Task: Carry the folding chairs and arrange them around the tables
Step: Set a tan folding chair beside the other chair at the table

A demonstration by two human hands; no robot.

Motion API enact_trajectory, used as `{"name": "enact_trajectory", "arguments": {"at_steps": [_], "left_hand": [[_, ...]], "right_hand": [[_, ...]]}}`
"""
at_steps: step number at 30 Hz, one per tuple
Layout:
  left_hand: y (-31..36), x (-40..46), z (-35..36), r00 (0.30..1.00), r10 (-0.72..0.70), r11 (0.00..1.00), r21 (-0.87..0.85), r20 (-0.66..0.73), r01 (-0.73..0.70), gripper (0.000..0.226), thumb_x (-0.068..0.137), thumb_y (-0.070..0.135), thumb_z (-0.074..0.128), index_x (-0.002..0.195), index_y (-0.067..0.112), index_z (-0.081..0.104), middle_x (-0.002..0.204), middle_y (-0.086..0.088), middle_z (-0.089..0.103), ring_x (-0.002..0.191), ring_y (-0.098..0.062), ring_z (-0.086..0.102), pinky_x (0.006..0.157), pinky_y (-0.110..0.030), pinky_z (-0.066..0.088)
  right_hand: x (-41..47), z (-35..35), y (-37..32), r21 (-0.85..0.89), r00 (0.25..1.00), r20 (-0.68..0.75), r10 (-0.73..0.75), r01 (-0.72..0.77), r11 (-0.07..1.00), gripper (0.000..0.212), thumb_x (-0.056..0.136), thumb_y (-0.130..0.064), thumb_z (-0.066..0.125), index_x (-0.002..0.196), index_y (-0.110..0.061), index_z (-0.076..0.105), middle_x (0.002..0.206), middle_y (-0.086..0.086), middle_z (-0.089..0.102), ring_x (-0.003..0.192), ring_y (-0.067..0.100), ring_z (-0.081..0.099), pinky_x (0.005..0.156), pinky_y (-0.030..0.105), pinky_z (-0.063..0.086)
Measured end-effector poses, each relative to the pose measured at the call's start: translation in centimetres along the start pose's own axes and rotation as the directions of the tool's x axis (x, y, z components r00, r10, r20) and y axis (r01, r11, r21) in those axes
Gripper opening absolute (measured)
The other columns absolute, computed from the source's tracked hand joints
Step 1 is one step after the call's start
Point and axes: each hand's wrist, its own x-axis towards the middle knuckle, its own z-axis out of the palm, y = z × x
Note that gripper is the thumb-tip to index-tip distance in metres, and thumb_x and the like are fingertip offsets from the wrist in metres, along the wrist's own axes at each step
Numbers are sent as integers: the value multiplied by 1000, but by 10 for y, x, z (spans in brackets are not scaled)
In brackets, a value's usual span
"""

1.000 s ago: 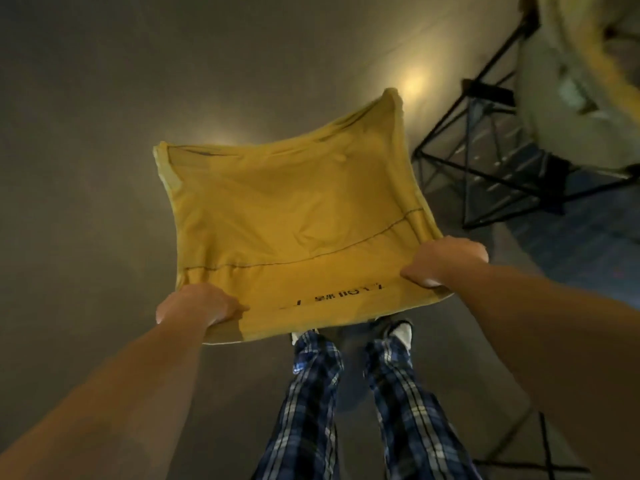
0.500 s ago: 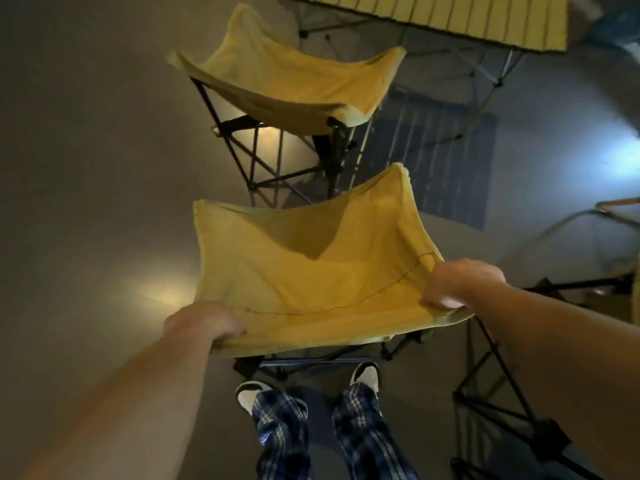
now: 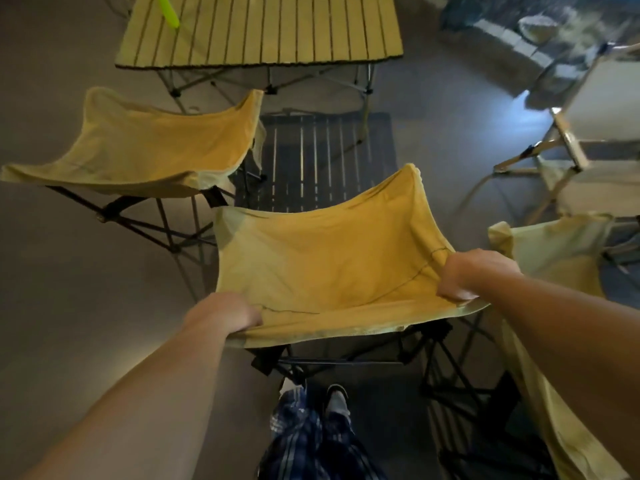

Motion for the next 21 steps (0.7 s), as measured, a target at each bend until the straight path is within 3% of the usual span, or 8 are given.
{"name": "enact_trajectory", "arguments": {"at_steps": [3,7,13,21], "left_hand": [[38,11,-19,997,46,999,31,-64,-44,38,75,44,55,100,17,66,99,-5,60,85,-24,59,68,-33,49],[74,27,-49,981,87,996,41,-172,-81,27,81,38,57,98,19,64,92,-4,58,83,-25,58,67,-33,47],[123,68,-112,957,126,991,69,-260,-112,25,81,36,56,98,19,62,87,-5,57,79,-27,56,63,-32,45],[193,129,-186,933,90,996,30,-348,-85,19,87,34,58,83,15,56,71,-4,51,70,-27,53,63,-33,45]], "right_hand": [[18,-10,23,38,999,-18,34,-33,999,25,86,-24,54,108,-15,64,84,4,57,78,25,60,62,36,49],[41,-33,39,62,995,-76,65,-60,996,20,85,-19,52,103,-17,58,80,5,51,74,26,56,56,34,42],[92,-79,49,151,992,-111,66,-48,987,11,84,-22,51,93,-17,55,78,4,51,76,28,56,62,34,45],[187,-127,52,228,987,-107,119,-92,969,20,90,-34,55,81,-16,51,76,3,52,70,25,56,60,34,44]]}}
